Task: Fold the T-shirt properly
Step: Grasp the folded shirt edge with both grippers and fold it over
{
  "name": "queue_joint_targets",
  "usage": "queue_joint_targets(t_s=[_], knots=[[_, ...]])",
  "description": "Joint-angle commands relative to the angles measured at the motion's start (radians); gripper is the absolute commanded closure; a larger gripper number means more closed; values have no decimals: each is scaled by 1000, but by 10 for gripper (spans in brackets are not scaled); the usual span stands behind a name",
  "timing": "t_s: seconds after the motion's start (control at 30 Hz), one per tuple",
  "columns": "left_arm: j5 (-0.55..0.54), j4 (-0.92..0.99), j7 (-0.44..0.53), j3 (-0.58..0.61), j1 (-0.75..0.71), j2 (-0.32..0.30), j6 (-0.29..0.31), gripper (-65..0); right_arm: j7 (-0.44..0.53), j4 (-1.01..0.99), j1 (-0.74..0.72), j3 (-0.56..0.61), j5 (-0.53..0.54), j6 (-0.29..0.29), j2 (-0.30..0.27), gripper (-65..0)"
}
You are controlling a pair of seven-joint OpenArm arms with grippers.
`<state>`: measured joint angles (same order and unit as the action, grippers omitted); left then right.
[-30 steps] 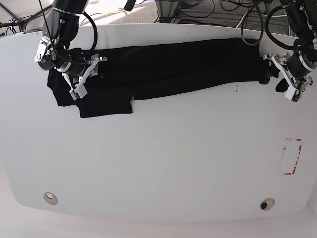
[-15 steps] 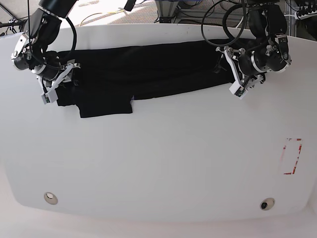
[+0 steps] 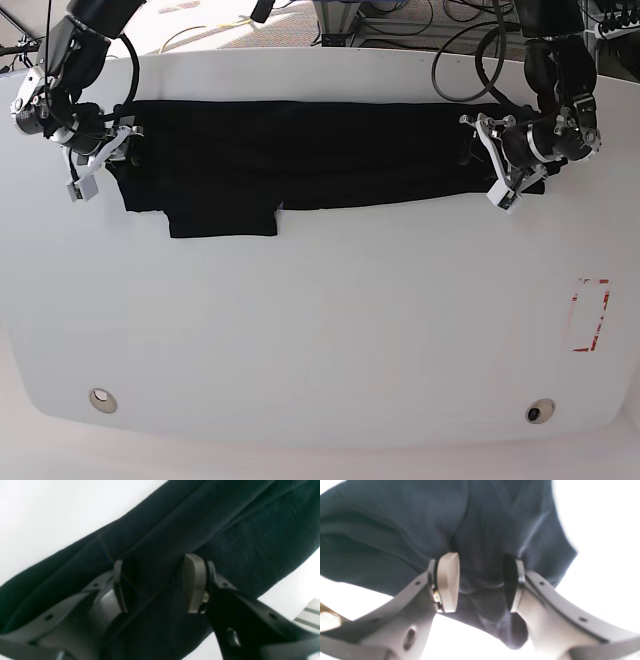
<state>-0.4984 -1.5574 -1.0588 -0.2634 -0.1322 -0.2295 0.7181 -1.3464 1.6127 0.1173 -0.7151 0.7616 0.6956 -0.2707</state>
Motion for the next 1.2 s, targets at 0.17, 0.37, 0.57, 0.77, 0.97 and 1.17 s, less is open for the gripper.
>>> queue_joint_targets(t_s=[0.17,0.37,0.57,0.77,0.97,1.17], knots=[[77,4,-57,-7,7,-71,-20,-281,12,16,-84,58,123,3,-19,-276],[79,7,-56,-26,7,-83,-20,-281,29,-148,-213,145,120,3,-17,-276],[79,-1,-56,-27,6,-81,-20,-281,147,-338,-333,315,118,3,-28,-276],[79,-2,-56,-27,6,-81,-20,-281,295,-518,-413,441,118,3,-54,-276],[80,-2,-54,-29,9,-83,-20,-281,411,-590,-431,584,118,3,-81,-276],[83,-1,-54,-29,9,-83,-20,-281,460,-595,-402,635,118,3,-81,-276]])
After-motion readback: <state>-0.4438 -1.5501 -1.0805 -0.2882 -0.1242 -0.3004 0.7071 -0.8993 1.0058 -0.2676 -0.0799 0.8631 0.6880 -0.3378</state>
